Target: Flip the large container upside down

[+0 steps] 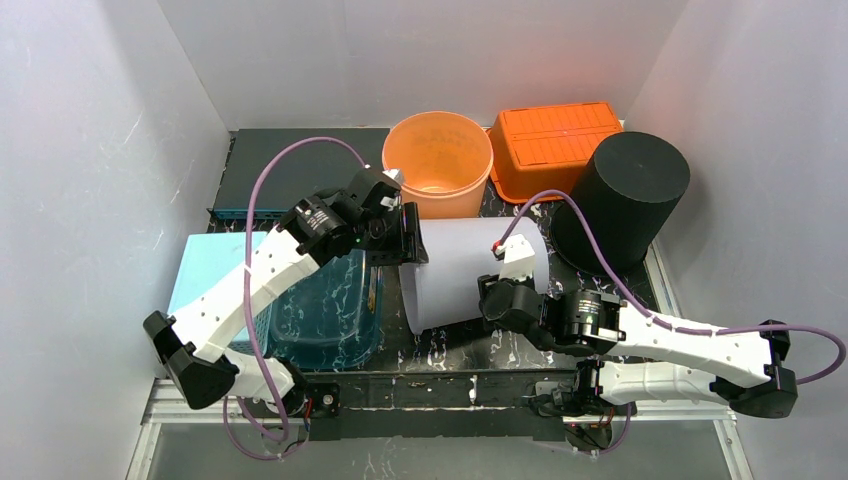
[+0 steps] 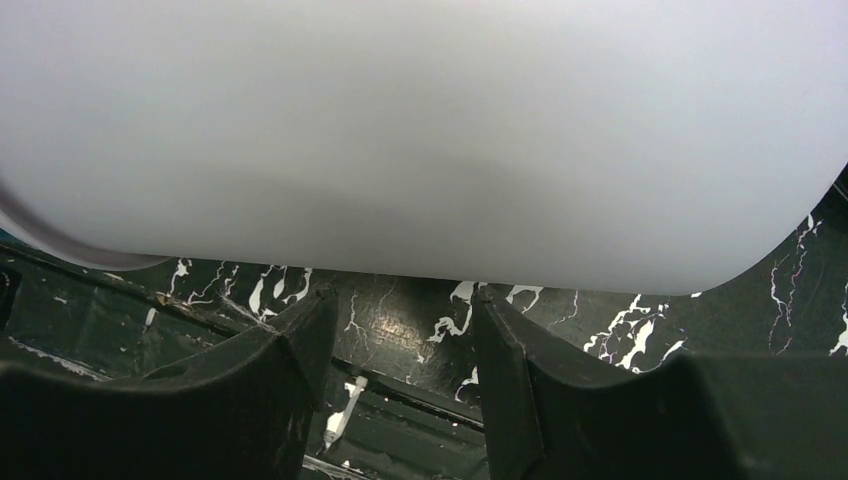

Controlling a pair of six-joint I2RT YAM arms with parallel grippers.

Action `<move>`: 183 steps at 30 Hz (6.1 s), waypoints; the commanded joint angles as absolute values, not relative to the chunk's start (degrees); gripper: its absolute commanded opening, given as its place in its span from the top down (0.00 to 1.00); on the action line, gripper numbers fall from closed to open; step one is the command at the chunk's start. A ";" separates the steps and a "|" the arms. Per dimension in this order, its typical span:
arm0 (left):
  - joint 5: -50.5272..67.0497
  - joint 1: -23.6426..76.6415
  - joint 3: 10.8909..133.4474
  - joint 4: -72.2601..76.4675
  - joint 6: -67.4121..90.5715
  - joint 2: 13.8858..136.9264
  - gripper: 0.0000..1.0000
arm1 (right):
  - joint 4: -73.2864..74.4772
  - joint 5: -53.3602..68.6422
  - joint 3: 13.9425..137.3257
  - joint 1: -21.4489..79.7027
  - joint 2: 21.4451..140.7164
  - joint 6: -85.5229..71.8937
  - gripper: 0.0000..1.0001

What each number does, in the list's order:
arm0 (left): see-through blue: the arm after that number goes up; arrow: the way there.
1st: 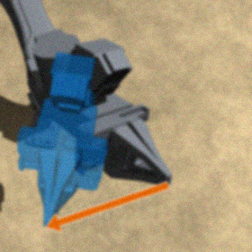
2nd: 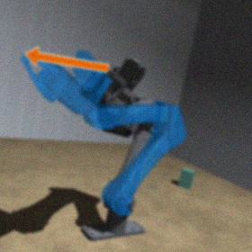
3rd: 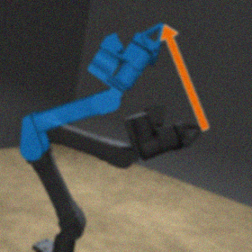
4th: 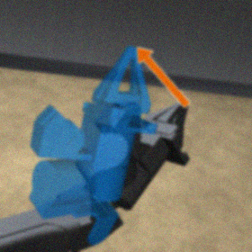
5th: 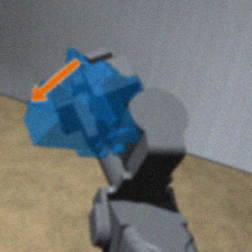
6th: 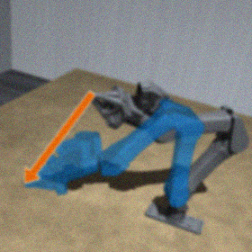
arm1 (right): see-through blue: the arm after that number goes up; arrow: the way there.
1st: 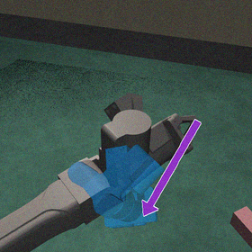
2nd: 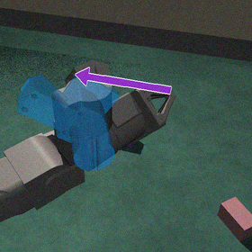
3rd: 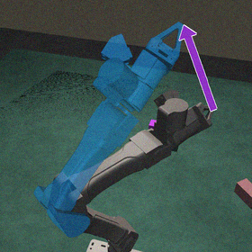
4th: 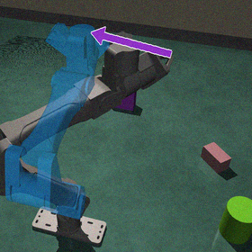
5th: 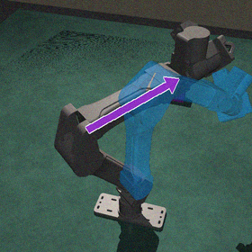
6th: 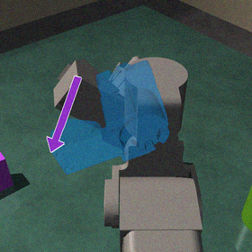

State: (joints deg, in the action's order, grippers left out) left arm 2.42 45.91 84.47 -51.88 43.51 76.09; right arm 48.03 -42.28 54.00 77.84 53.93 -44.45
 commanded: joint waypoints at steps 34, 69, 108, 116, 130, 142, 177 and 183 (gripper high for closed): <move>-6.47 48.75 84.96 -54.96 41.92 76.10 0.92 | 57.70 -24.63 82.06 47.07 65.56 -32.27 0.17; 4.87 48.96 81.97 -47.71 39.51 74.80 0.95 | 32.39 1.50 55.63 23.41 44.85 -43.39 0.19; 17.51 52.12 60.80 -19.54 54.63 69.94 1.00 | 33.47 16.39 67.64 23.46 43.38 -45.53 0.26; 16.81 52.89 57.14 -18.03 55.30 70.23 1.00 | 32.89 18.89 68.28 23.45 45.11 -44.12 0.27; 15.50 54.65 53.36 -17.09 55.86 70.18 1.00 | 35.06 21.89 69.48 23.46 48.30 -40.39 0.28; 11.68 54.58 53.51 -22.16 53.00 66.89 0.93 | 39.09 19.58 75.67 23.39 52.19 -35.71 0.25; -28.44 54.54 55.30 -47.77 52.52 41.73 0.06 | 66.28 -41.09 115.79 64.99 90.03 -19.65 0.10; -30.73 54.63 55.20 -49.38 53.24 40.27 0.06 | 65.78 -45.77 116.78 68.33 94.08 -19.81 0.08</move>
State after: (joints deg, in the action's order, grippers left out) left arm -26.22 54.37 53.43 -46.76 52.47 41.80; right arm 64.86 -38.30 114.21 67.07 92.44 -20.14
